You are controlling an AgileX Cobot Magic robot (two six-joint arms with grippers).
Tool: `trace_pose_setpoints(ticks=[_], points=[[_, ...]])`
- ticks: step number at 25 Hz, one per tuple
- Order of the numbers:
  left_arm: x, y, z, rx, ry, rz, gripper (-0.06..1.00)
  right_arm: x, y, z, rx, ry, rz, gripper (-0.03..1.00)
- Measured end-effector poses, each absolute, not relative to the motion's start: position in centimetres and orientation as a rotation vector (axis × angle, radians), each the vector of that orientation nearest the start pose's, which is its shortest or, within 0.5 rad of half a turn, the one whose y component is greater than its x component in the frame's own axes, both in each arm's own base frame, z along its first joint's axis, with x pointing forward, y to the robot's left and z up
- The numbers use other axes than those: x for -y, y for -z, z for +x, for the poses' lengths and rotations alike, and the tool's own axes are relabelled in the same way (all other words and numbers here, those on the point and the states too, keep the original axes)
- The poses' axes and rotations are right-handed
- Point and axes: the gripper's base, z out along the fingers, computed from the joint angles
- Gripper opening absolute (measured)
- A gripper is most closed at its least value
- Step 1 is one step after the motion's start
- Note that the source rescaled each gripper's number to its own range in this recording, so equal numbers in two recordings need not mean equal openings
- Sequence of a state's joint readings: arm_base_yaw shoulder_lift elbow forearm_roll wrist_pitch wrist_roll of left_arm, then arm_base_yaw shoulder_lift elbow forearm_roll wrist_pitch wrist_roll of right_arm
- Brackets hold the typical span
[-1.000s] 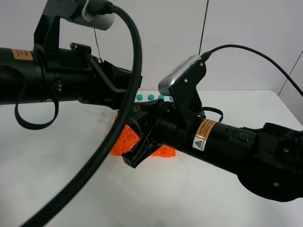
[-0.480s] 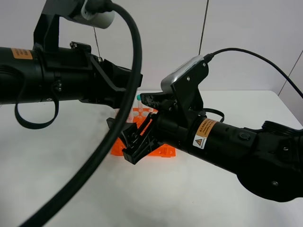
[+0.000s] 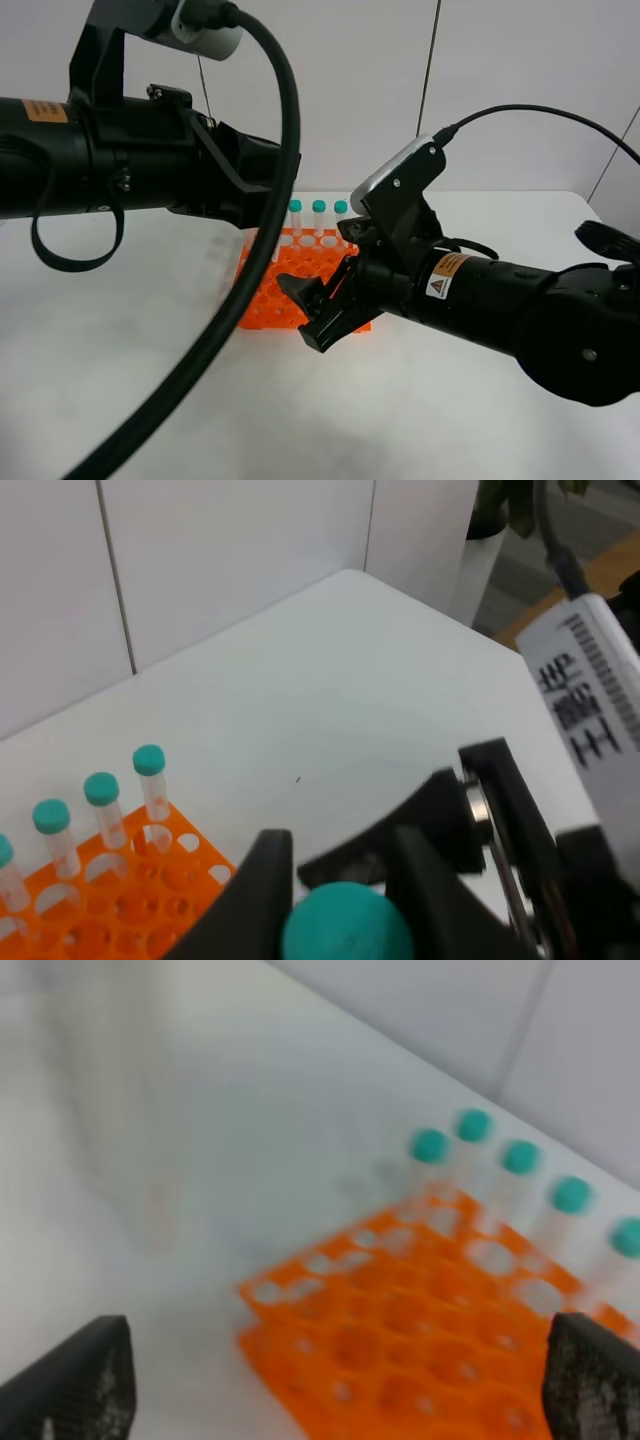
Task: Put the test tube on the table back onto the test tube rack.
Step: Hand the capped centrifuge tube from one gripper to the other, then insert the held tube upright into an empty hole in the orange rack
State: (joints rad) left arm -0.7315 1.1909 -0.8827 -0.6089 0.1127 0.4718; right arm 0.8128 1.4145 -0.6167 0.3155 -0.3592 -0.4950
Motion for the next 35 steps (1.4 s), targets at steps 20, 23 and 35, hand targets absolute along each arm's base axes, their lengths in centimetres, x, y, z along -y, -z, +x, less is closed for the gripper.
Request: trace_pose_setpoints(ticks=[20, 23, 35], points=[[18.3, -33.8, 19.5, -1.835, 0.646, 0.614, 0.0, -9.4, -23.4, 26.5, -1.853, 0.098, -0.332, 0.85], [18.3, -33.8, 19.5, -1.835, 0.646, 0.614, 0.0, -8.2, -22.7, 26.7, -1.929, 0.116, -0.366, 0.85], [18.3, -33.8, 19.5, -1.835, 0.646, 0.614, 0.0, -3.8, -21.7, 27.5, -2.157, 0.072, -0.337, 0.85]])
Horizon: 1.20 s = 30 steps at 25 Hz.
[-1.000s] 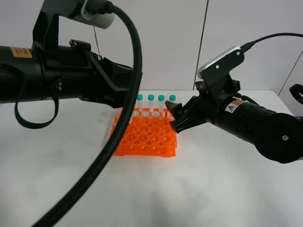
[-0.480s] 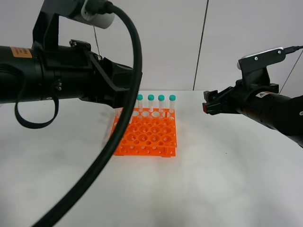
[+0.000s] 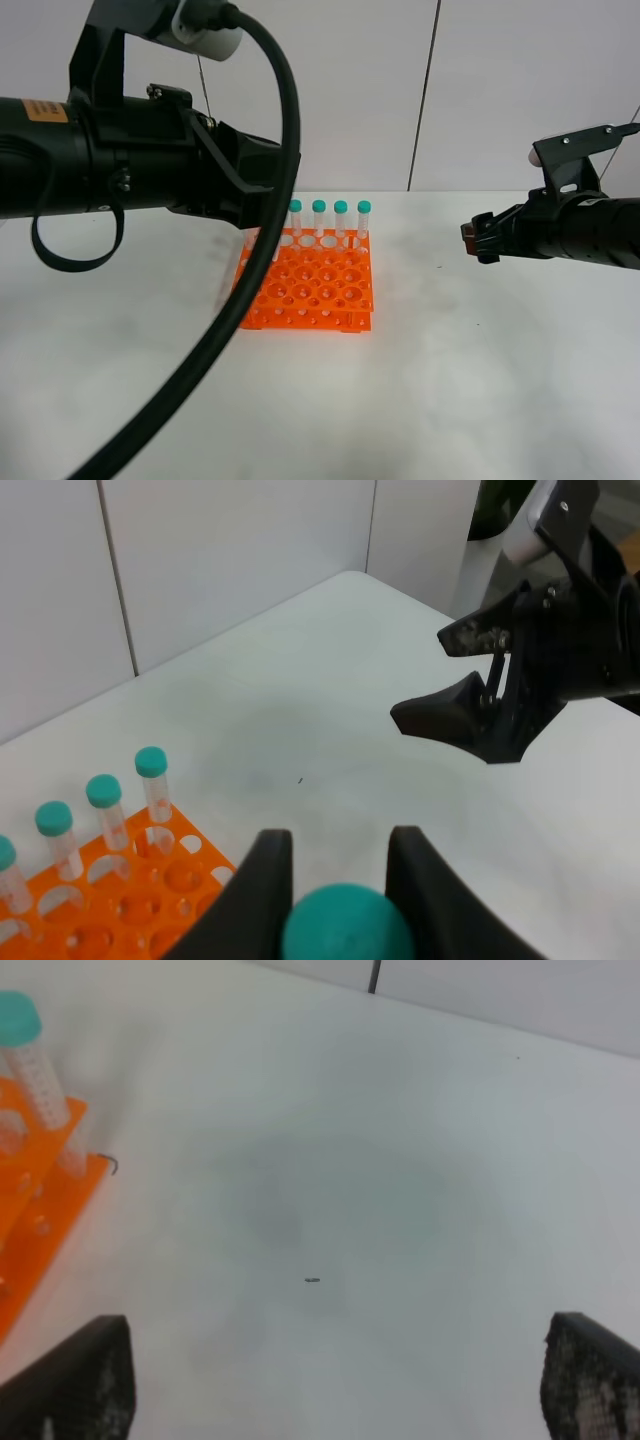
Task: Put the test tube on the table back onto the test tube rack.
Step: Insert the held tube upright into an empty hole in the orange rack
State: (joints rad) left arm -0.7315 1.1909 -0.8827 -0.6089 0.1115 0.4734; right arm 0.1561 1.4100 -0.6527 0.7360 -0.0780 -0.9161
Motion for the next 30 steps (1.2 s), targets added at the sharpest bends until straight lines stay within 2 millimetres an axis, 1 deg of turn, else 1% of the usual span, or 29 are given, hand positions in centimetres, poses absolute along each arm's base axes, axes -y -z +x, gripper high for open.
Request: trace_pose_setpoints(ticks=[3, 7, 10, 12, 15, 18, 20, 25, 28, 30], points=[[18.3, -33.8, 19.5, -1.835, 0.645, 0.614, 0.0, -2.9, -22.0, 27.8, -2.181, 0.055, -0.296, 0.85], [18.3, -33.8, 19.5, -1.835, 0.645, 0.614, 0.0, -1.9, -22.0, 28.0, -2.241, -0.013, -0.215, 0.85], [18.3, -33.8, 19.5, -1.835, 0.645, 0.615, 0.0, -1.6, -21.4, 28.2, -2.281, -0.018, -0.2, 0.85], [18.3, -33.8, 19.5, -1.835, 0.645, 0.615, 0.0, -1.3, -20.6, 28.3, -2.327, -0.034, -0.147, 0.85], [18.3, -33.8, 19.5, -1.835, 0.645, 0.615, 0.0, -0.3, -19.5, 28.2, -2.4, -0.029, -0.082, 0.85], [18.3, -33.8, 19.5, -1.835, 0.645, 0.615, 0.0, 0.7, -19.3, 28.1, -2.426, 0.004, -0.033, 0.85], [18.3, -33.8, 19.5, -1.835, 0.645, 0.615, 0.0, 1.1, -19.5, 28.0, -2.428, 0.019, -0.002, 0.85], [18.3, -33.8, 19.5, -1.836, 0.645, 0.615, 0.0, 1.4, -20.0, 27.8, -2.467, 0.057, 0.013, 0.85], [18.3, -33.8, 19.5, -1.835, 0.644, 0.616, 0.0, 1.0, -21.2, 27.7, -2.45, 0.053, 0.003, 0.85], [18.3, -33.8, 19.5, -1.836, 0.645, 0.618, 0.0, 0.8, -22.3, 27.3, -2.419, 0.051, -0.005, 0.85]])
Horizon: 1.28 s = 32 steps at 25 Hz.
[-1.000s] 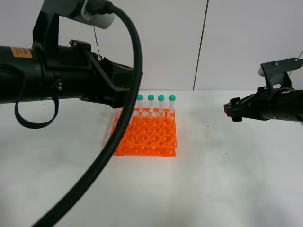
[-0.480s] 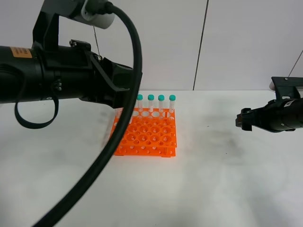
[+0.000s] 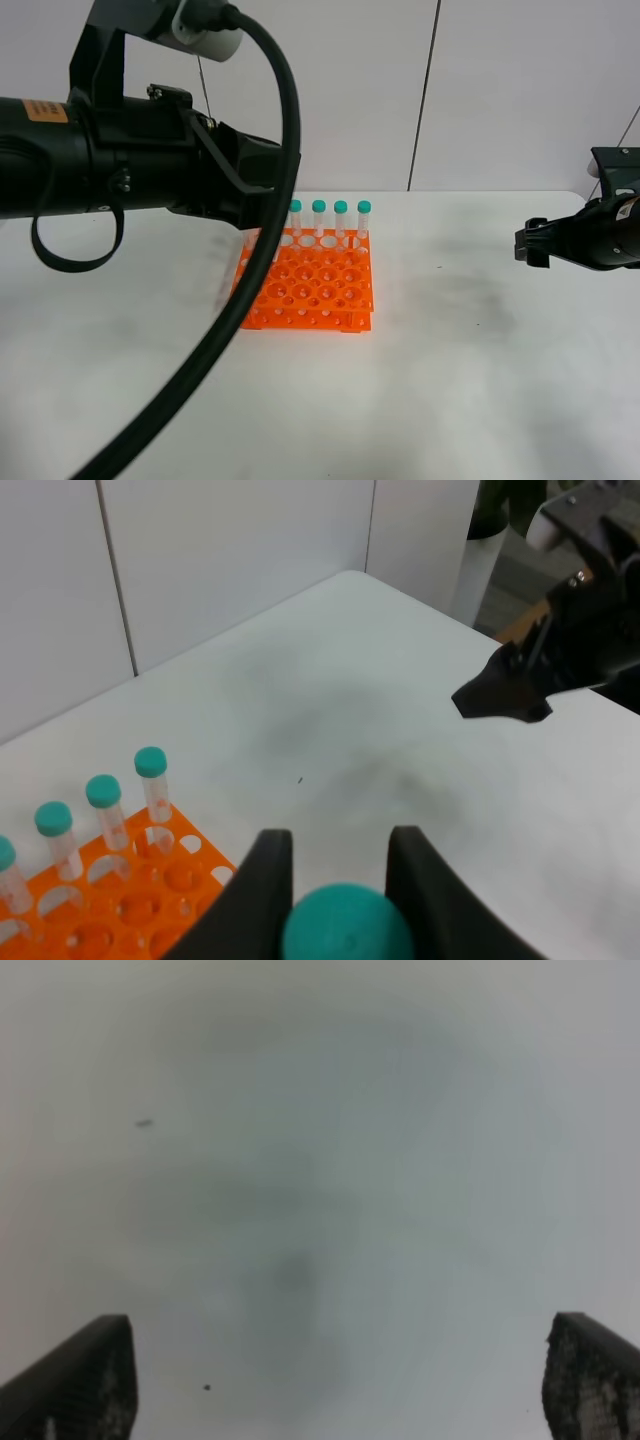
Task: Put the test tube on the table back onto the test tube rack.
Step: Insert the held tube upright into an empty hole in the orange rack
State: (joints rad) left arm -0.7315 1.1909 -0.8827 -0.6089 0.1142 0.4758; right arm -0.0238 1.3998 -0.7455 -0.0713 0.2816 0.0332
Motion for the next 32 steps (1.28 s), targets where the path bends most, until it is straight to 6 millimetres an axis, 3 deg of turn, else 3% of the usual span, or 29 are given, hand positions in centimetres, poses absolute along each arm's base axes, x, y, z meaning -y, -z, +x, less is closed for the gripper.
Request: trace_pose_setpoints(ticks=[9, 14, 21, 27, 32], points=[[18.3, -33.8, 19.5, -1.837, 0.644, 0.619, 0.0, 0.9, -28.0, 22.8, -2.328, 0.088, -0.013, 0.85], [18.3, -33.8, 19.5, -1.827, 0.629, 0.639, 0.0, 1.1, -30.3, 18.4, -2.357, 0.138, -0.029, 0.85], [18.3, -33.8, 19.5, -1.821, 0.625, 0.638, 0.0, 0.7, -34.3, 10.8, -2.159, 0.084, 0.017, 0.85], [18.3, -33.8, 19.5, -1.819, 0.624, 0.636, 0.0, 0.5, -34.4, 5.3, -2.162, 0.072, 0.033, 0.85], [18.2, -34.0, 19.6, -1.806, 0.619, 0.626, 0.0, 0.5, -33.3, 2.4, -2.157, 0.061, 0.057, 0.85]])
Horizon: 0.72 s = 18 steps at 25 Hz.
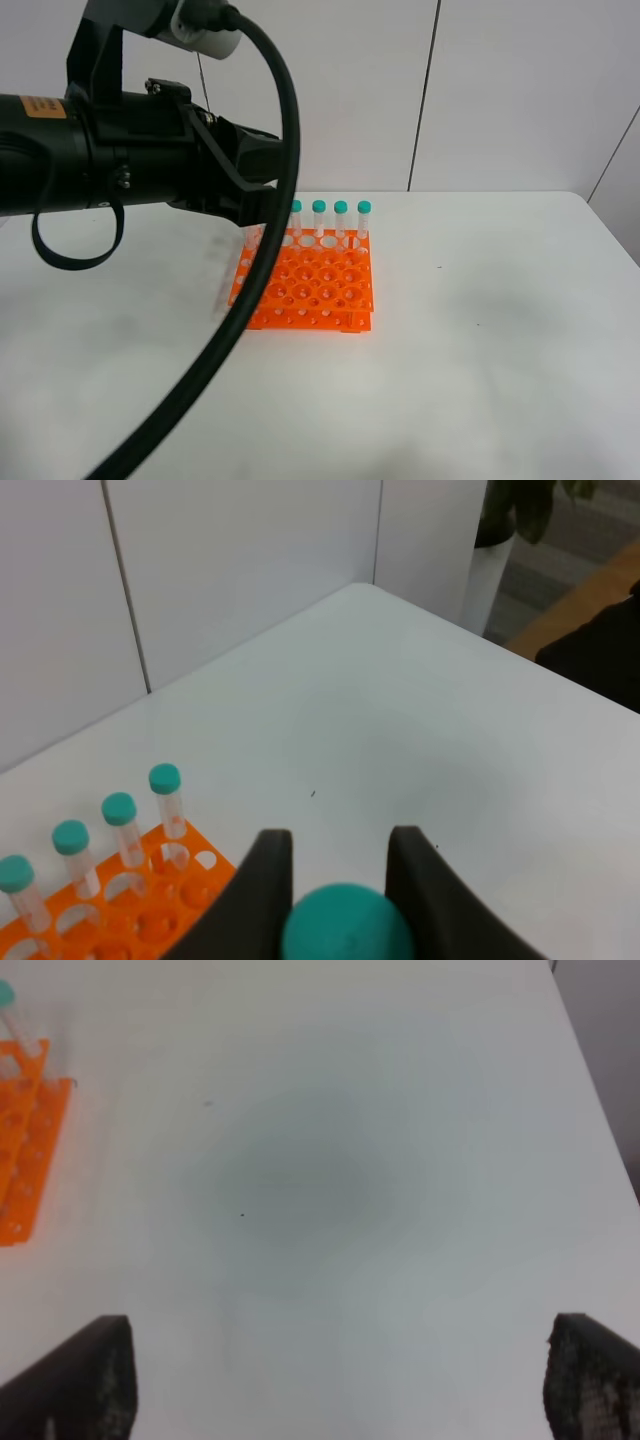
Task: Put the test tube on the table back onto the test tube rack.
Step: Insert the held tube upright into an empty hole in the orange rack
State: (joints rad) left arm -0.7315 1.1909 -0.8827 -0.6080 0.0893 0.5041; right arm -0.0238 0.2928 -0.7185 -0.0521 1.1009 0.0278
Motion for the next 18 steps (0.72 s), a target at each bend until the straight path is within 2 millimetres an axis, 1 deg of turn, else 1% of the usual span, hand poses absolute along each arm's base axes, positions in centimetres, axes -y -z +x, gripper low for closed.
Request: trace_pose_setpoints(ticks=[4, 7, 10, 18], points=[[18.2, -34.0, 19.6, -1.803, 0.616, 0.626, 0.0, 0.4, -31.5, 0.9, -2.117, 0.044, 0.084, 0.85], [18.2, -34.0, 19.6, -1.803, 0.616, 0.626, 0.0, 0.4, -29.8, 0.3, -2.113, 0.038, 0.095, 0.85], [18.2, -34.0, 19.6, -1.803, 0.615, 0.627, 0.0, 0.4, -28.3, 0.2, -2.112, 0.033, 0.11, 0.85], [18.2, -34.0, 19.6, -1.803, 0.615, 0.627, 0.0, 0.5, -28.0, -0.7, -2.021, 0.037, 0.123, 0.85]])
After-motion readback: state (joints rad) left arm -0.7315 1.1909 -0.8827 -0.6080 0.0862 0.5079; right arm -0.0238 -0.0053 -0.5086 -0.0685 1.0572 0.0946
